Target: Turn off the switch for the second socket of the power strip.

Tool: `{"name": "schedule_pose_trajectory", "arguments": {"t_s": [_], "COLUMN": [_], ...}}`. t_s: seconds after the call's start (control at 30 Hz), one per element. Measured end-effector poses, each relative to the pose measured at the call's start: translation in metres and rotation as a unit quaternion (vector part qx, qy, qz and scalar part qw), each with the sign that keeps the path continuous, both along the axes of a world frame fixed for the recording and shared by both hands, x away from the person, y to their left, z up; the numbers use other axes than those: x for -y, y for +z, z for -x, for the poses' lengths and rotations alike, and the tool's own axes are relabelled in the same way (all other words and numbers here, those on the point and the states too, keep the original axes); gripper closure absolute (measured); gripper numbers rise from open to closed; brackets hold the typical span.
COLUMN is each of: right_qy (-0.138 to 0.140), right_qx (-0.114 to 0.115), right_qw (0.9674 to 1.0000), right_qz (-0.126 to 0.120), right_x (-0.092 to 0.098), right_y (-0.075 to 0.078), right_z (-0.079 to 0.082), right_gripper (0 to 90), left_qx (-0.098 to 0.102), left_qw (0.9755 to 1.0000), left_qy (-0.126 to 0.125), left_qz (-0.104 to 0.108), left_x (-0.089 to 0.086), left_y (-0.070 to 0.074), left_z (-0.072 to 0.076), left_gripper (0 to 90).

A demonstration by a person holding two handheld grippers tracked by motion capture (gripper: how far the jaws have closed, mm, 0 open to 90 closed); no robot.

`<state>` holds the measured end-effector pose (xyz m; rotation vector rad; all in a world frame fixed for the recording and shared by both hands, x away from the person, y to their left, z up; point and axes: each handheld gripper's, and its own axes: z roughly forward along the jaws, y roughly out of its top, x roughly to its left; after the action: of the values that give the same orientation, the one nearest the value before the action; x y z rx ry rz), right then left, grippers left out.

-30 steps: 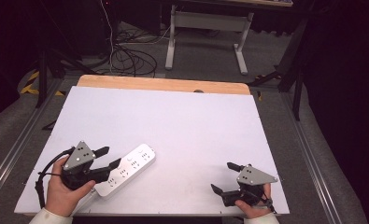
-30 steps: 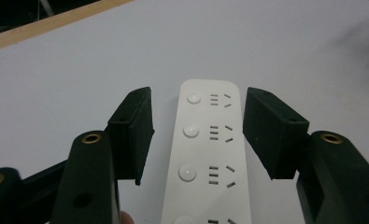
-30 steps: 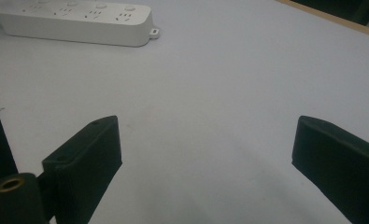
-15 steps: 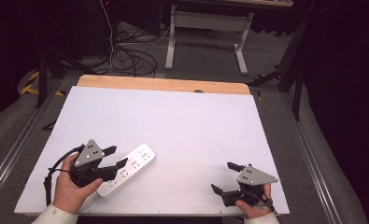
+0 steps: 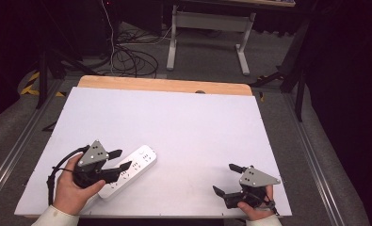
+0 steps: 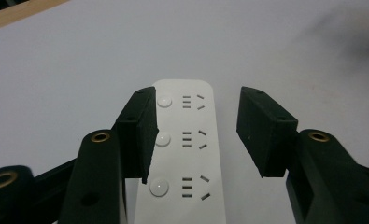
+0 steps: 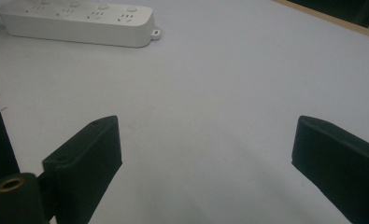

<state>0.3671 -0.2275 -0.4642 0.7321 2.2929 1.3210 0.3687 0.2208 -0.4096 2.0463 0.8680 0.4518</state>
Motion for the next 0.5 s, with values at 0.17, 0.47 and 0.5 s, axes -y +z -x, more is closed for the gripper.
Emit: {"name": "schedule_pose_trajectory", "arguments": {"t_s": [0.17, 0.47, 0.5], "right_qy": [0.001, 0.001, 0.000], "right_qx": [-0.001, 0.000, 0.000], "right_qw": [1.0000, 1.0000, 1.0000], "right_qz": [0.000, -0.002, -0.001], "right_x": [0.000, 0.000, 0.000], "right_y": [0.000, 0.000, 0.000], "right_z": [0.000, 0.000, 0.000], "right_gripper": [9.2, 9.2, 9.3], "left_qx": [-0.023, -0.076, -0.087], "left_qw": [0.9997, 0.9966, 0.9956], "left_qy": [-0.003, -0.001, -0.005], "left_qz": [-0.001, -0.033, -0.033], "left_x": [-0.002, -0.004, -0.005], "left_y": [0.003, 0.006, 0.006], "left_z": [-0.003, -0.013, -0.015], "left_gripper": [52.6, 85.2, 88.4]}}
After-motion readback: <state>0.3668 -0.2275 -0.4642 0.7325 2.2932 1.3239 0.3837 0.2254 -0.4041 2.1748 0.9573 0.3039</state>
